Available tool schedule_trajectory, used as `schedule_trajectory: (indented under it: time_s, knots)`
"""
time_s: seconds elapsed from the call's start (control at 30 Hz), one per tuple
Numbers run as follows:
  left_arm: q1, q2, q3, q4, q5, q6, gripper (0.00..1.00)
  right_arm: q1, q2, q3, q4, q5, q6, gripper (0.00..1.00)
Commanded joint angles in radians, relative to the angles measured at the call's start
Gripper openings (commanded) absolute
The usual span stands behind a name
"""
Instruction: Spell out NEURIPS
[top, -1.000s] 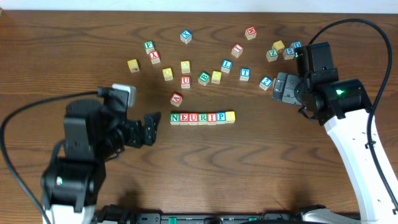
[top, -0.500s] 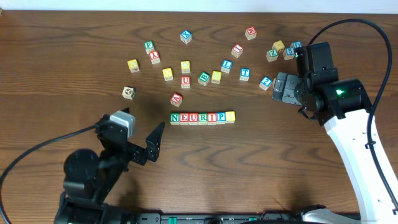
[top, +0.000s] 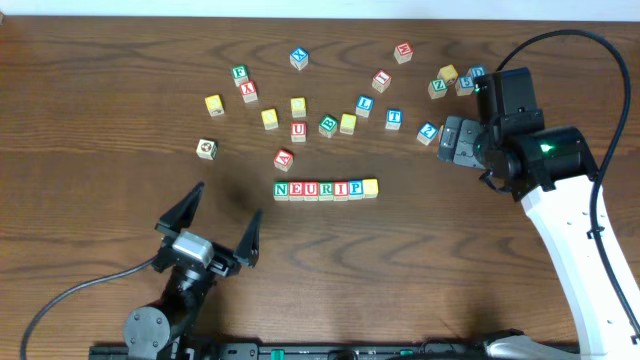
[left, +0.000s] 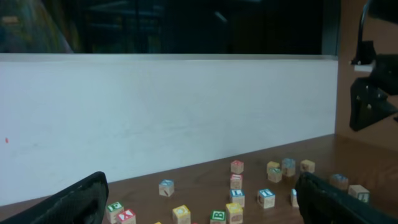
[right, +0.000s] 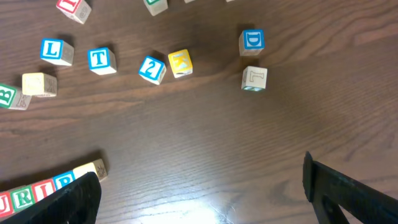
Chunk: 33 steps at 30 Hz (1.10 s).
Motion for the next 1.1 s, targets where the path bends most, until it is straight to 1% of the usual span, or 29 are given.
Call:
schedule_trajectory:
  time_s: [0.0, 0.13, 0.23, 0.3, 0.4, 0.5, 1.07]
  knots:
    - [0.0, -0.044, -0.049, 0.034, -0.037, 0.006, 0.94, -0.003, -0.014, 0.002, 0.001, 0.015, -0.013, 0.99]
    - [0.0, -0.044, -0.076, 0.033, -0.037, 0.006, 0.94, -0.003, -0.014, 0.002, 0.001, 0.015, -0.013, 0.99]
    - [0.0, -0.044, -0.076, -0.038, -0.044, 0.006, 0.94, -0.003, -0.014, 0.002, 0.001, 0.015, -0.013, 0.99]
    - [0.0, -0.044, -0.076, -0.117, -0.045, 0.006, 0.94, -0.003, -0.014, 0.002, 0.001, 0.015, -0.013, 0.99]
    - [0.0, -0.044, -0.076, -0.281, -0.043, 0.006, 0.94, -0.003, -0.014, 0.002, 0.001, 0.015, -0.013, 0.99]
    - [0.0, -0.044, -0.076, -0.372, -0.044, 0.005, 0.94, -0.003, -0.014, 0.002, 0.001, 0.015, -0.013, 0.99]
    - [0.0, -0.04, -0.076, -0.369, -0.044, 0.005, 0.94, -0.003, -0.014, 0.002, 0.001, 0.015, -0.013, 0.99]
